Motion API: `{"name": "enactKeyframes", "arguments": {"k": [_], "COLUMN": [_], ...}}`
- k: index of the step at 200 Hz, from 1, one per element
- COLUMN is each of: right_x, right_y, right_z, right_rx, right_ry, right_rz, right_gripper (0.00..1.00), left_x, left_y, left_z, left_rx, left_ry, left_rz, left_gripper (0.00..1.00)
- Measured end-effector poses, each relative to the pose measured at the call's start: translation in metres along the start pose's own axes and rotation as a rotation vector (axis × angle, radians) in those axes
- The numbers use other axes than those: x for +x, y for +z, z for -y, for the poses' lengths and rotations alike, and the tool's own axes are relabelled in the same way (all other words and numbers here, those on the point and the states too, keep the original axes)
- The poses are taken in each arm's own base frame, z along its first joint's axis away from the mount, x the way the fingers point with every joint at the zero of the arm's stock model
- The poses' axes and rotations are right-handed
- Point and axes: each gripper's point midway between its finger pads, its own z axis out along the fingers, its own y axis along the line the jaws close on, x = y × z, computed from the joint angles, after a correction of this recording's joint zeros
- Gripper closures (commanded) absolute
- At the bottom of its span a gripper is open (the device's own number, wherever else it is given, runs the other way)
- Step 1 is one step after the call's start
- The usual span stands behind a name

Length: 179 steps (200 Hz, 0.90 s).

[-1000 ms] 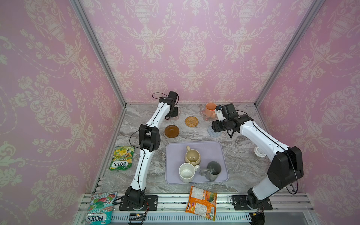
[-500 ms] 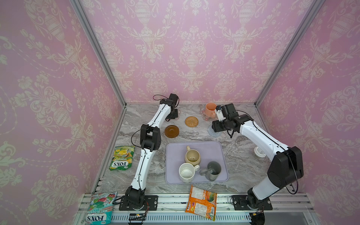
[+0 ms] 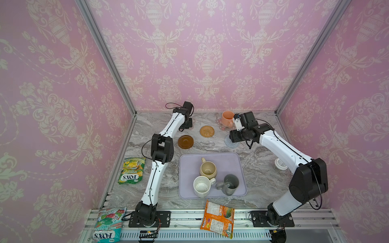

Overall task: Place cups on coasters
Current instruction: Place the cup on the coaster.

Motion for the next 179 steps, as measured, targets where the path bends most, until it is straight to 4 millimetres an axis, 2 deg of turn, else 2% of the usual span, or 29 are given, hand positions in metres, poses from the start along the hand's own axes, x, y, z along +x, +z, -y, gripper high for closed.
{"name": "enactKeyframes", "arguments": {"k": [34, 58, 85, 154, 179], "right_x": [0.001, 0.004, 0.004, 0.006, 0.008], "right_y": [0.001, 0.003, 0.002, 0.0, -0.001], "right_z": [0.0, 0.001, 0.0, 0.001, 0.001], "right_rx": [0.001, 0.002, 0.001, 0.001, -0.001], "right_ry": [0.0, 0.0, 0.0, 0.0, 0.002], "right_rz": [-0.002, -0.009, -0.008, -0.005, -0.004], "right_gripper": [0.34, 0.34, 0.34, 0.34, 0.34], "left_x": [0.001, 0.001, 0.002, 0.006, 0.012], "left_y": [0.0, 0.0, 0.0, -0.004, -0.011], "left_z": [0.0, 0.0, -0.001, -0.005, -0.011], "left_rx": [0.003, 0.003, 0.0, -0.018, -0.04], "left_ry": [-0.001, -0.002, -0.001, 0.002, 0.007], "left_rz": [0.008, 0.009, 0.002, -0.014, -0.024], "left_gripper": [0.84, 0.74, 0.68, 0.66, 0.65]}}
